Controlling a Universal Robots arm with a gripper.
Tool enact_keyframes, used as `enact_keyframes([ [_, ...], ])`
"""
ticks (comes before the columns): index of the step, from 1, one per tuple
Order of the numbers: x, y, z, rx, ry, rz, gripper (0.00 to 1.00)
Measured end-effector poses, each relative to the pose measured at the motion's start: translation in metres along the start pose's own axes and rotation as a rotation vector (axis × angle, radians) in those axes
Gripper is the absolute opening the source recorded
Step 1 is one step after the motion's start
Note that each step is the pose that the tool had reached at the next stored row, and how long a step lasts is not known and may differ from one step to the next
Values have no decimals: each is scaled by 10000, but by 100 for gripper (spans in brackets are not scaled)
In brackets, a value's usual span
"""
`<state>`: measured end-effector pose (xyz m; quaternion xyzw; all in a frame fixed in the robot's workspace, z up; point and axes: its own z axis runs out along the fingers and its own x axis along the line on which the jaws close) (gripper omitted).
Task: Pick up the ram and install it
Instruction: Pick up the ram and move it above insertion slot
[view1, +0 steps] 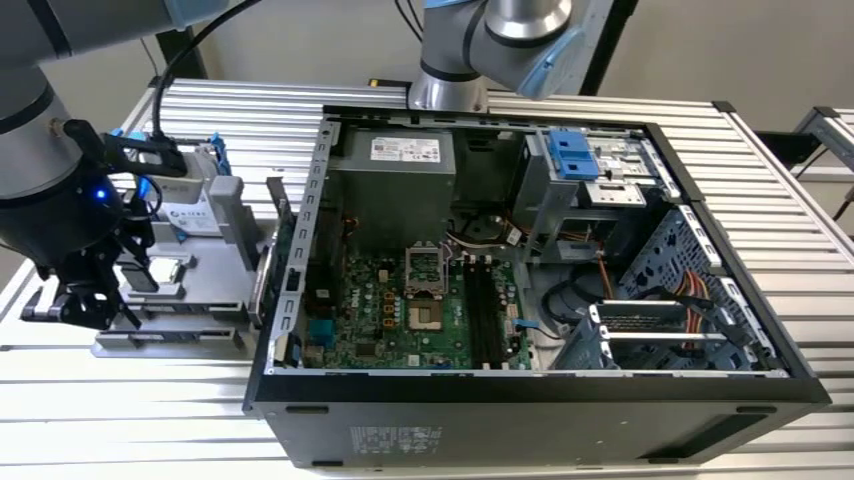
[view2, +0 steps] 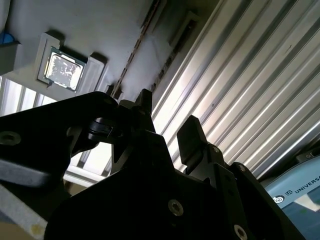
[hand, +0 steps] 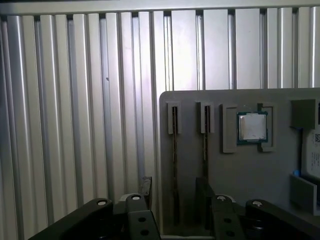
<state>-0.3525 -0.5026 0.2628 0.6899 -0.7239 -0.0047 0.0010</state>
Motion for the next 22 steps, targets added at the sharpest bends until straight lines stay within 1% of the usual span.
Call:
enact_keyframes([
  [10,-3,0,55,-1,8,0,100],
  [19,-3,0,64,-1,8,0,100],
  [22,-3,0,78,1,6,0,100],
])
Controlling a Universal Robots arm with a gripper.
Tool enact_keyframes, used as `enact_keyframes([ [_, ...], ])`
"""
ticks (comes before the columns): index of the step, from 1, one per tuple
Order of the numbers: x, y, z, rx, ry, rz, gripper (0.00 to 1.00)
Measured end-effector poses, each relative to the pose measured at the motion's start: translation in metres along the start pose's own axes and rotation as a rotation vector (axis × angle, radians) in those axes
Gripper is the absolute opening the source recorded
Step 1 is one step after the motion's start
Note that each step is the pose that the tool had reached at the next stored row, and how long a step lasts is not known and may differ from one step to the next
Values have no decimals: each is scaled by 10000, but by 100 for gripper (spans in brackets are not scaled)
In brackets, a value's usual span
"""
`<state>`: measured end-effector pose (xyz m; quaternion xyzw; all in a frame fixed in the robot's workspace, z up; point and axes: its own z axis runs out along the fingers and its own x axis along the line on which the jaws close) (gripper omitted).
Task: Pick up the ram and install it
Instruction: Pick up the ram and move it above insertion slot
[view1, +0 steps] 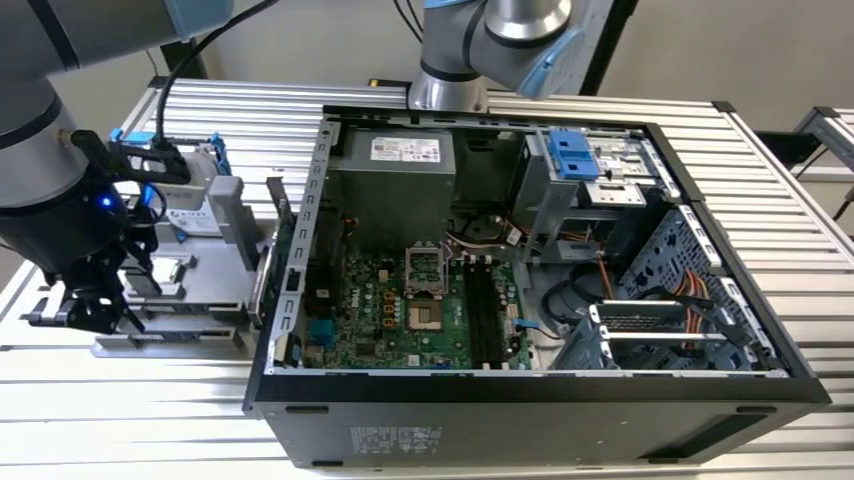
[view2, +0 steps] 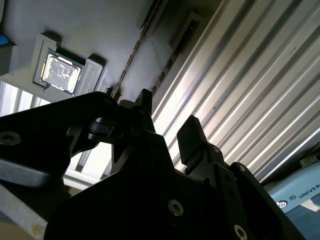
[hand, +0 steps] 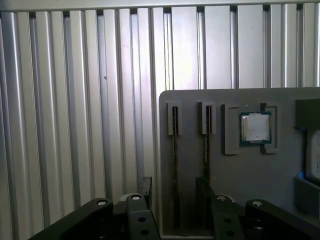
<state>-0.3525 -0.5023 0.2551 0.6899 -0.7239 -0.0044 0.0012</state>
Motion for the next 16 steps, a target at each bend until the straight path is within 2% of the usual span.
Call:
enact_keyframes([
  [16,0,1,83,-1,9,0,100],
])
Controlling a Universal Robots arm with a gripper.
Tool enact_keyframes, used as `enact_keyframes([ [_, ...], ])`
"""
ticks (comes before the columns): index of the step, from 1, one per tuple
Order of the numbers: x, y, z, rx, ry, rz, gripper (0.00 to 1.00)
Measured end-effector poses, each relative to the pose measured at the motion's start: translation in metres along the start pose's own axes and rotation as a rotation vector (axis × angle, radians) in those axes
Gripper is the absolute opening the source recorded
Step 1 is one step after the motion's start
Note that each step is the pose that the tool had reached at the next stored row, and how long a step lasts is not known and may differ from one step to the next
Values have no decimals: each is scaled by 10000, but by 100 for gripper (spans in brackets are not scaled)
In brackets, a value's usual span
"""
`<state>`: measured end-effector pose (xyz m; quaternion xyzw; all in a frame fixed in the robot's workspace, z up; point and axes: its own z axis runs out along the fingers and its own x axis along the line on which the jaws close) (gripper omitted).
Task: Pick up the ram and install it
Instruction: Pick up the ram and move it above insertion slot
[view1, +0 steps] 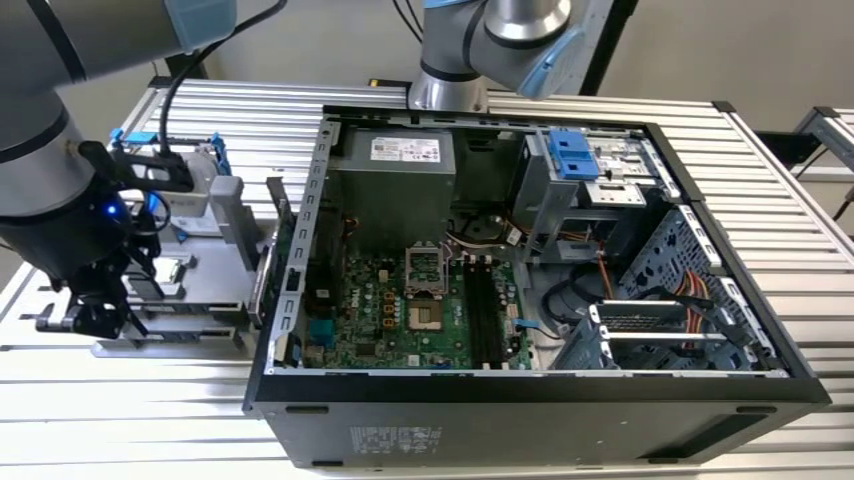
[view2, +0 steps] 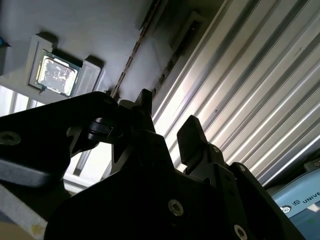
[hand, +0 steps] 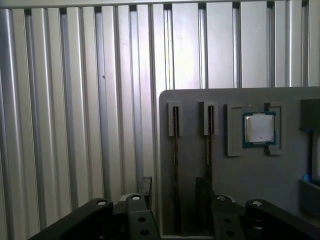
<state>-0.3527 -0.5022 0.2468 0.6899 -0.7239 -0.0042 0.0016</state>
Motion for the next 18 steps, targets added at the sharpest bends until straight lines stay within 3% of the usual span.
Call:
enact_keyframes([
  [18,0,5,91,-2,3,0,100],
])
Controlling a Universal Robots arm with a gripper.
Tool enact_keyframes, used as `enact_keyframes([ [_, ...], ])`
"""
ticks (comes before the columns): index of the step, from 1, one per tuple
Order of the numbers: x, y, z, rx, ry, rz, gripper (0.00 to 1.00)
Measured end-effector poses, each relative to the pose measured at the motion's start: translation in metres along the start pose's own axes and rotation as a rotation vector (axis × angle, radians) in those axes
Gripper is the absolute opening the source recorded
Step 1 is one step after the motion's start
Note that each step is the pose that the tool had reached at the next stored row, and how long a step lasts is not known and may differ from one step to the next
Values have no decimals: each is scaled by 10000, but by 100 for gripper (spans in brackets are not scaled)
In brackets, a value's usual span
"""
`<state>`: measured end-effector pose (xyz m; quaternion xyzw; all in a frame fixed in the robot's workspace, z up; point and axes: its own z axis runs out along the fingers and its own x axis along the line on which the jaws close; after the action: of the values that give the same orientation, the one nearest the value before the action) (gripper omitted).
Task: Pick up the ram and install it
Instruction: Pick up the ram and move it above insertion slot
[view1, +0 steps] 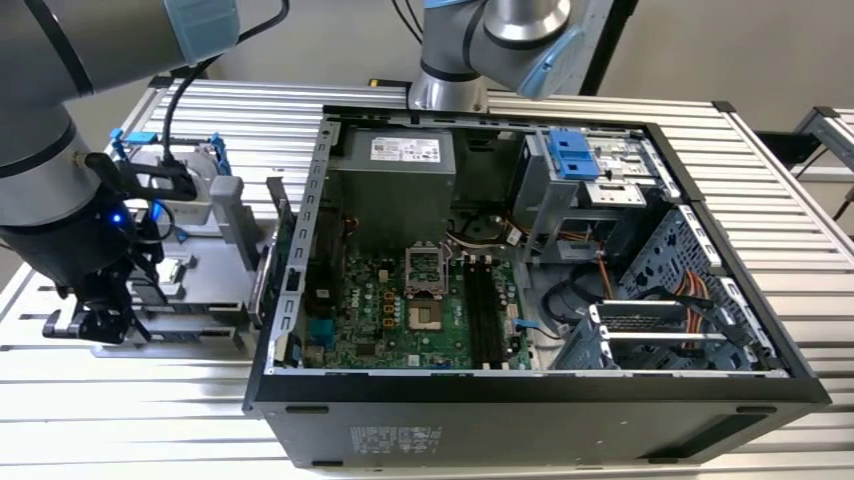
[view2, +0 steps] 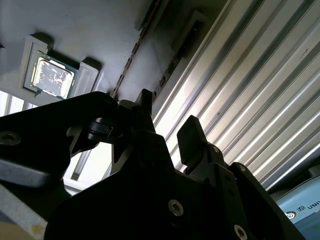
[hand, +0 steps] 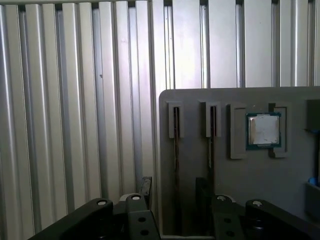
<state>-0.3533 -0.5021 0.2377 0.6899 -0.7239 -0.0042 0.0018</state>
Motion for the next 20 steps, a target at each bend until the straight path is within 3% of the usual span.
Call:
enact_keyframes([
  [11,-1,-1,17,2,-4,0,100],
  [20,-5,-16,76,1,-2,0,100],
])
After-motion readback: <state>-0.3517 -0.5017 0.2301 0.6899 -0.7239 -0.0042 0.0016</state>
